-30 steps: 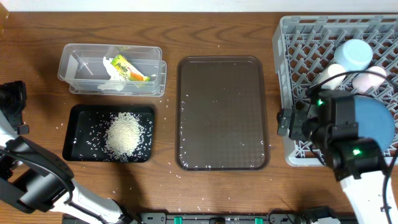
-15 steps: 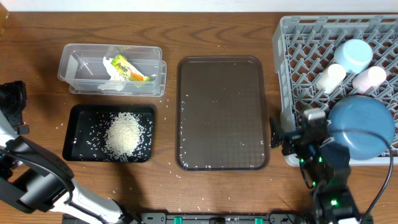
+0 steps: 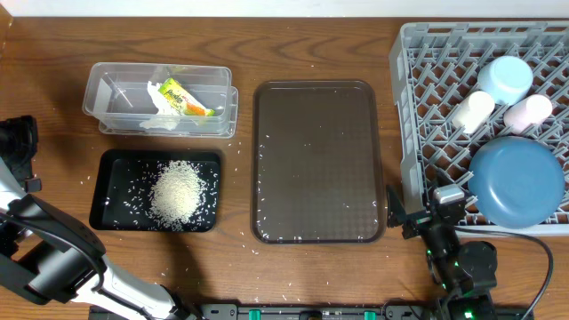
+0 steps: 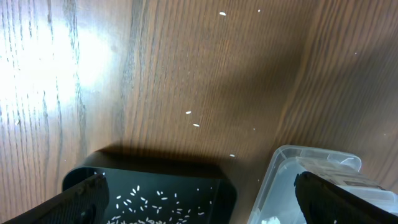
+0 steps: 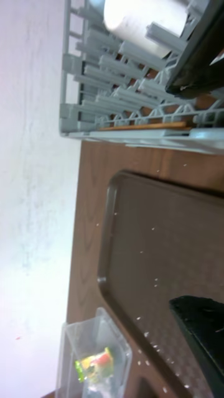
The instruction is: Sort waste into correct bins and load items into the dishwasher rack
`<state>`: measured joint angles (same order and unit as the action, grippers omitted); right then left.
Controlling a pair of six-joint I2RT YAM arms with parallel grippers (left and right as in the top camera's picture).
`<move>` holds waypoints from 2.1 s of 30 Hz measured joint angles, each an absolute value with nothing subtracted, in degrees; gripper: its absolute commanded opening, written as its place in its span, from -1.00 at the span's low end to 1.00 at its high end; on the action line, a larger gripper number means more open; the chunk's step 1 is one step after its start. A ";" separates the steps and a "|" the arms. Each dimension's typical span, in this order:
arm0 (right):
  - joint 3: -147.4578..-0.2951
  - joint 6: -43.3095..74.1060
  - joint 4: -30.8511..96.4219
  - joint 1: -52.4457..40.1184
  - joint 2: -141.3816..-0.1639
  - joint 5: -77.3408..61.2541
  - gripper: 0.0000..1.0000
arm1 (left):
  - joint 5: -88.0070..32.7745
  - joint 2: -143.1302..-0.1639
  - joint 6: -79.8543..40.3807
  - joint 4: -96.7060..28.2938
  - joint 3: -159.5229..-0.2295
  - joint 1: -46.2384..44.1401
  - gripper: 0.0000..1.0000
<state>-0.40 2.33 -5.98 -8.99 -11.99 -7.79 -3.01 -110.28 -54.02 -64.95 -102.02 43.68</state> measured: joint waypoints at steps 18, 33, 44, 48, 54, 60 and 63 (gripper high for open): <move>-0.38 1.19 3.38 -2.04 -0.84 -7.77 0.99 | -3.05 -110.28 -54.02 -64.97 -102.02 43.68 0.96; -0.38 0.99 3.38 -2.04 -0.84 -7.75 0.99 | -3.05 -110.28 -54.02 -64.95 -102.02 43.68 0.96; -0.38 0.99 3.38 -2.04 -0.84 -7.75 0.98 | -3.05 -110.28 -54.02 -64.97 -102.02 43.68 0.96; -0.38 0.99 3.38 -2.04 -0.84 -7.75 0.98 | -3.05 -110.28 -54.02 -64.95 -102.02 43.68 0.96; -0.40 0.99 3.38 -2.04 -0.84 -7.77 0.98 | -3.05 -110.28 -54.02 -64.97 -102.02 43.68 0.96; -0.38 0.99 3.38 -2.04 -0.84 -7.77 0.99 | -3.05 -110.28 -54.02 -64.97 -102.02 43.68 0.96; -0.38 0.99 3.38 -2.04 -0.84 -7.77 0.99 | -3.05 -110.28 -54.02 -64.97 -102.02 43.68 0.96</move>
<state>-0.38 0.99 3.38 -2.04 -0.84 -7.77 -3.05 -110.28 -54.02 -64.97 -102.02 43.68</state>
